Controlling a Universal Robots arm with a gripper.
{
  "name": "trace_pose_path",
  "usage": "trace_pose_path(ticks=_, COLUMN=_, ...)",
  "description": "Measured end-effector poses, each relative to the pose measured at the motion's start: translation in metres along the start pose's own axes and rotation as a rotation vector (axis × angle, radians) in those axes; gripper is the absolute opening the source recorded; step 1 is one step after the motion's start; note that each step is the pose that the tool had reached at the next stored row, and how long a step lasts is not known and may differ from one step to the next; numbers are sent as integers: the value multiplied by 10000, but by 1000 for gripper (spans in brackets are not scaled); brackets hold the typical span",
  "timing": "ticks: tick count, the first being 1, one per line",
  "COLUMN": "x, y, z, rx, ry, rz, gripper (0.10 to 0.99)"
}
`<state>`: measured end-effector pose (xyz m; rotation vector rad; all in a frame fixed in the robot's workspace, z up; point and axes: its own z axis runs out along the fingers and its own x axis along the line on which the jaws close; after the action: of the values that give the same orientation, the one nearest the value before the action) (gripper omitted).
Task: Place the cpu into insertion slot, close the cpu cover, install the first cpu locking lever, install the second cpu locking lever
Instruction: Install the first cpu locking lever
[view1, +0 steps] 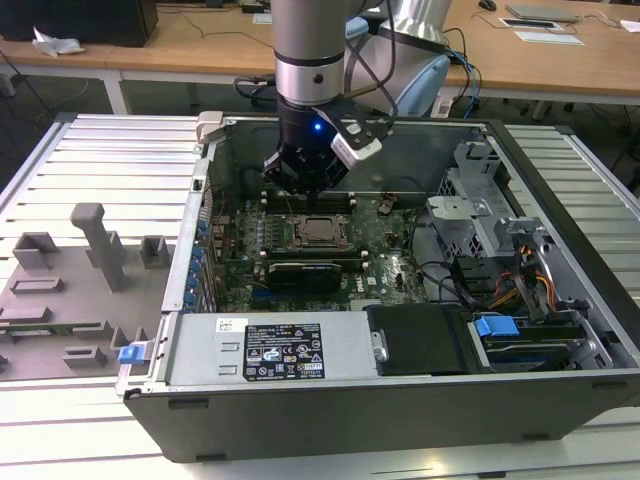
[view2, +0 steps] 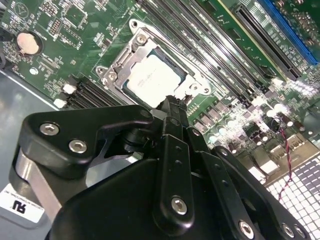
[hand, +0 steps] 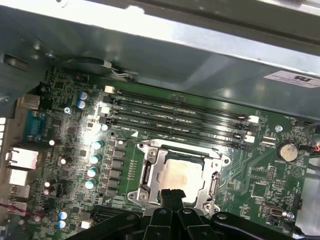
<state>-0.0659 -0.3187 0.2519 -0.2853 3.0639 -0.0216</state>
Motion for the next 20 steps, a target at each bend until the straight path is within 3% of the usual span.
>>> trace_pose_path(ticks=13, x=203, y=38, z=-13, rx=0, ry=-1, rz=1, gripper=106)
trace_pose_path(ticks=20, x=272, y=51, z=-18, rx=0, ry=-1, rz=0, gripper=106)
